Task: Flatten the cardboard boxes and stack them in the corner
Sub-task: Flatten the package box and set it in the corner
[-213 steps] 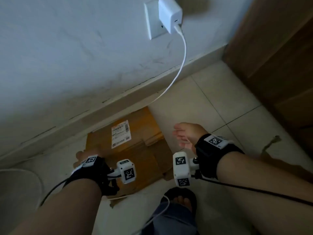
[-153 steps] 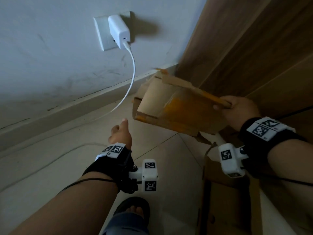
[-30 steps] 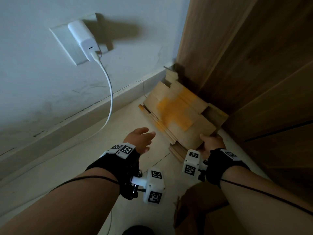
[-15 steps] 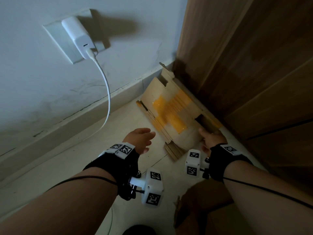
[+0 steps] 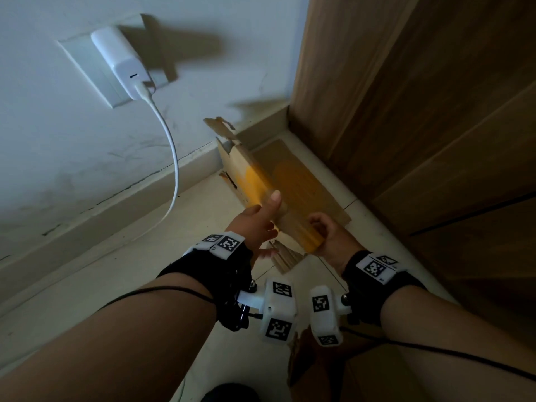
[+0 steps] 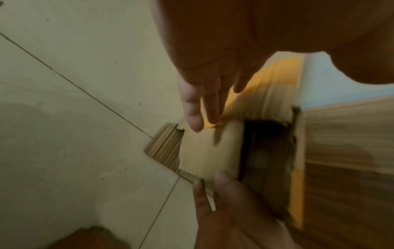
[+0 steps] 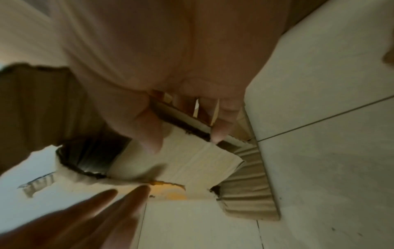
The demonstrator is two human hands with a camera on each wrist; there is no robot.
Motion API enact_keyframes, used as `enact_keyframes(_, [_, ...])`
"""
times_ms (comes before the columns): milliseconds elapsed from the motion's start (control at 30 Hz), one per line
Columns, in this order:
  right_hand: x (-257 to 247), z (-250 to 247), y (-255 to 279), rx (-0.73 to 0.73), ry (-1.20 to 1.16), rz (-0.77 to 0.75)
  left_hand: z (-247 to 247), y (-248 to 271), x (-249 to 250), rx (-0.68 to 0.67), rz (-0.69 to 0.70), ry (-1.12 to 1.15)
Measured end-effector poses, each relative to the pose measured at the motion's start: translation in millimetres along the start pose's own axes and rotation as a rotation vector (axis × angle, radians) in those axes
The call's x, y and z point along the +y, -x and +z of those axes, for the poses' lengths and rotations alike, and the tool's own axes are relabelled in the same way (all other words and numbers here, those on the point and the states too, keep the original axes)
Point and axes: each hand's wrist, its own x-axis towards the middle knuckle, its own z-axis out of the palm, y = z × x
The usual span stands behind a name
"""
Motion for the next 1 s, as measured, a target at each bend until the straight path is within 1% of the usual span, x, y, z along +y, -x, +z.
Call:
enact_keyframes(67, [-0.6, 7.7, 0.4, -0.051, 0.023, -0.011, 3.1, 1.8, 2.1, -0.007, 0.003, -0.009])
enact_keyframes(200, [2.3, 17.5, 1.3, -0.109, 0.055, -0.034, 5.0, -2.2, 1.0, 0.128, -0.001, -0.069])
enact_keyframes(233, [2.3, 18.0, 3.2, -0.126, 0.07, -0.029, 3.9, -5.1, -0.8, 0.148, 0.011, -0.082])
enact_keyframes(300, [4.6, 16.9, 5.4, -0.15, 0.041, -0.013, -0.3, -9.1, -3.2, 0.141, 0.039, -0.063])
enact_keyframes(333, [6.7, 14.4, 5.2, -0.126, -0.037, 0.02, -3.2, -10.0, -4.3, 0.138, 0.044, -0.046])
enact_keyframes(367, [8.9, 11.1, 4.7, -0.064, -0.156, 0.075, -5.3, -8.4, -5.0, 0.137, 0.051, -0.032])
enact_keyframes(433, [13.7, 1.9, 2.3, 0.15, -0.4, 0.212, -7.1, 0.2, -6.0, 0.121, 0.083, 0.031])
enact_keyframes(467, [15.4, -1.9, 1.5, 0.254, -0.467, 0.304, -7.8, 3.8, -7.9, 0.099, 0.095, 0.085])
enact_keyframes(500, [16.0, -4.3, 2.5, 0.313, -0.503, 0.396, -8.1, 7.1, -10.2, 0.059, 0.101, 0.138])
enact_keyframes(533, [17.1, -6.0, 2.9, 0.336, -0.519, 0.468, -8.7, 10.2, -12.6, 0.017, 0.1, 0.175])
enact_keyframes(567, [17.2, -7.5, 3.2, 0.339, -0.549, 0.503, -9.5, 13.0, -15.2, -0.022, 0.097, 0.193])
enact_keyframes(633, [16.8, -8.5, 3.2, 0.289, -0.664, 0.511, -12.1, 14.8, -18.9, -0.076, 0.092, 0.193])
enact_keyframes(700, [15.7, -7.7, 5.4, 0.247, -0.751, 0.499, -15.6, 14.9, -20.7, -0.092, 0.091, 0.205])
enact_keyframes(800, [11.6, -8.2, 9.8, 0.236, -0.804, 0.437, -20.0, 15.3, -20.3, -0.075, 0.087, 0.204])
enact_keyframes(933, [1.4, -8.8, 15.5, 0.245, -0.867, 0.296, -25.3, 13.4, -23.9, -0.037, 0.053, 0.231])
enact_keyframes(1000, [0.0, -7.6, 16.2, 0.259, -0.926, 0.283, -29.2, 11.4, -26.9, -0.017, 0.033, 0.238])
